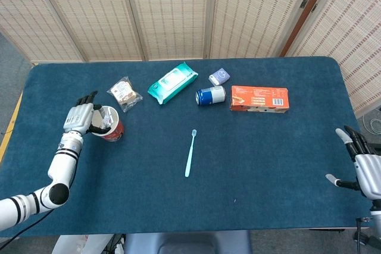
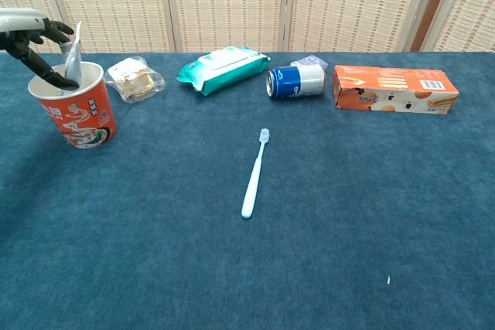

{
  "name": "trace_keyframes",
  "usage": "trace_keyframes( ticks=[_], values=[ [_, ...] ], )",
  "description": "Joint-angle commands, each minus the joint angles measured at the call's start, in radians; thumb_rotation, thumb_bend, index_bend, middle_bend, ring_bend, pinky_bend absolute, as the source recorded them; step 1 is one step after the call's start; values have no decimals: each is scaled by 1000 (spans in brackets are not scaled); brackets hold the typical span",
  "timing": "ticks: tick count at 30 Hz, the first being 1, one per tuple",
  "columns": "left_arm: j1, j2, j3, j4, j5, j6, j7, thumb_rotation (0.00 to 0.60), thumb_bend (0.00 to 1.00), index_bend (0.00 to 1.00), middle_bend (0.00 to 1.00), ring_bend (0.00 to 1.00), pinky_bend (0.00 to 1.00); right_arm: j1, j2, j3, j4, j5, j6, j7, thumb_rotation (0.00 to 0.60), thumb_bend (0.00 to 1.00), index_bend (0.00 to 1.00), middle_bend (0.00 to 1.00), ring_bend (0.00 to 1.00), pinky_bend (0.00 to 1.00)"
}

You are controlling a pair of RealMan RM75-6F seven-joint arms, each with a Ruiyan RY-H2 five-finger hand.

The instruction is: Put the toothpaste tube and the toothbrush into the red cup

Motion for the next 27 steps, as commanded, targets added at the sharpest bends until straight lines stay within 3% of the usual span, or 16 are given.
trace_keyframes(
  ticks=[1,27],
  values=[
    [-2,-4,0,4,-2,-2,2,600,368,509,0,0,0,-1,1,0,0,-2,2,2,600,0,48,38,0,252],
    [-7,-13,0,7,-12,0,20,600,368,434,0,0,0,-5,4,1,-1,-8,11,10,600,0,48,38,0,252]
  ],
)
